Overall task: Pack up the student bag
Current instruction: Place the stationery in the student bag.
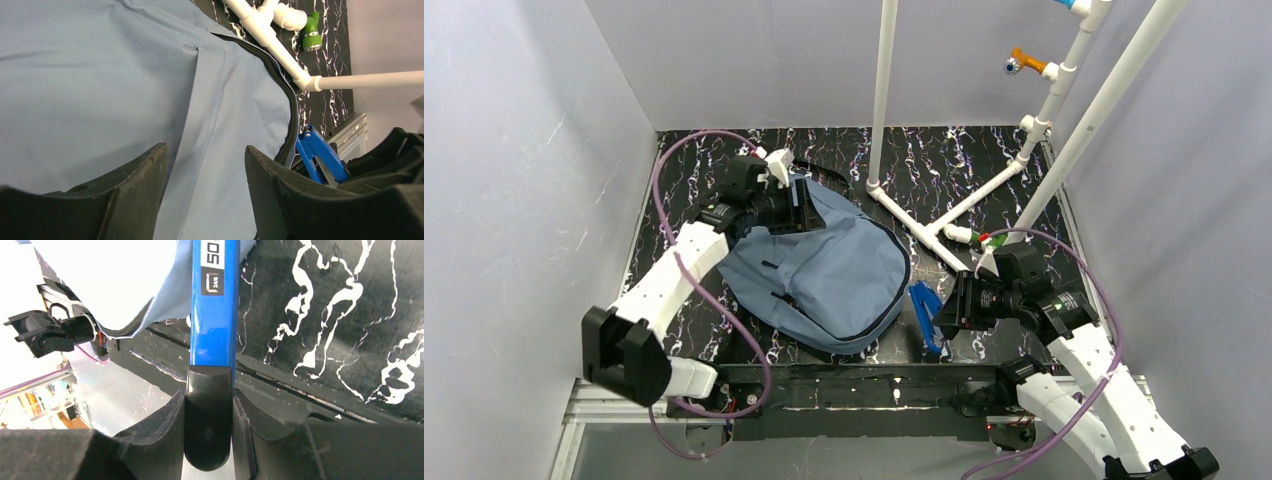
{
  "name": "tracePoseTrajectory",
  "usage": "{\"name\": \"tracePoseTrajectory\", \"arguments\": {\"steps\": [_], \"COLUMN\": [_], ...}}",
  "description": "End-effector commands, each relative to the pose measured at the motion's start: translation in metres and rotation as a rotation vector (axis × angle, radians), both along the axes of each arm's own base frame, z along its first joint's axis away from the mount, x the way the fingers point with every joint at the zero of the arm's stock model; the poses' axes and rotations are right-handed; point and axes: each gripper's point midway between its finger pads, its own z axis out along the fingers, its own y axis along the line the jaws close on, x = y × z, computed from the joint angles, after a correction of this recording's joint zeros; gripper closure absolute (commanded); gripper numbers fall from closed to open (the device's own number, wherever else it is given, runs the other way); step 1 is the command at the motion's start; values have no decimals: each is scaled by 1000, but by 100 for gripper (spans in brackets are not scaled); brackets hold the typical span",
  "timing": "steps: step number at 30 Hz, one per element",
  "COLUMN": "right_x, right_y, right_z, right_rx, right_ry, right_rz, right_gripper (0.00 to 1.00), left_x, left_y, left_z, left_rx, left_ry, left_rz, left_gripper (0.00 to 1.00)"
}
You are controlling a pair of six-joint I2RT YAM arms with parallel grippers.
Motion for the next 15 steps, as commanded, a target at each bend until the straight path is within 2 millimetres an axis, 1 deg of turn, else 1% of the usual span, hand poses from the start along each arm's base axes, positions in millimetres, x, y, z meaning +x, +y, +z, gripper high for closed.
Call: {"name": "tracePoseTrajectory", "arguments": {"steps": [1, 2, 3, 5, 8, 9, 10, 12, 13, 15], "right_x": [33, 39, 47, 64, 93, 102, 111, 127, 132, 136], "right_y": [16, 15, 15, 15, 19, 22, 25, 36, 44, 63], "right_z": [62, 69, 81, 101, 127, 136, 144, 154, 158, 163], "right_rx": [85, 67, 59, 47, 36, 42, 51, 85, 119, 206], "right_ry": [-261, -287, -330, -407, -499, -529, -552, -566, -569, -554], "right_rz": [79, 74, 67, 50, 22, 16, 10, 2, 17, 65], "right_gripper": [99, 99, 99, 99, 99, 99, 99, 99, 99, 99], "left_x": [10, 8, 6, -2, -12, -17, -22, -33, -38, -49], "left_y": [-29, -37, -42, -51, -62, -67, -71, -77, -79, -82], "left_z": [14, 8, 3, -9, -20, -21, -25, -35, -41, -54], "left_rx": [-100, -105, -107, -107, -139, -152, -160, -154, -146, -126], "left_ry": [-6, 17, 30, 52, 78, 80, 83, 98, 109, 123], "left_rz": [-95, -112, -122, -141, -141, -141, -145, -144, -142, -145], "left_gripper": [46, 48, 50, 58, 68, 69, 70, 70, 70, 70]}}
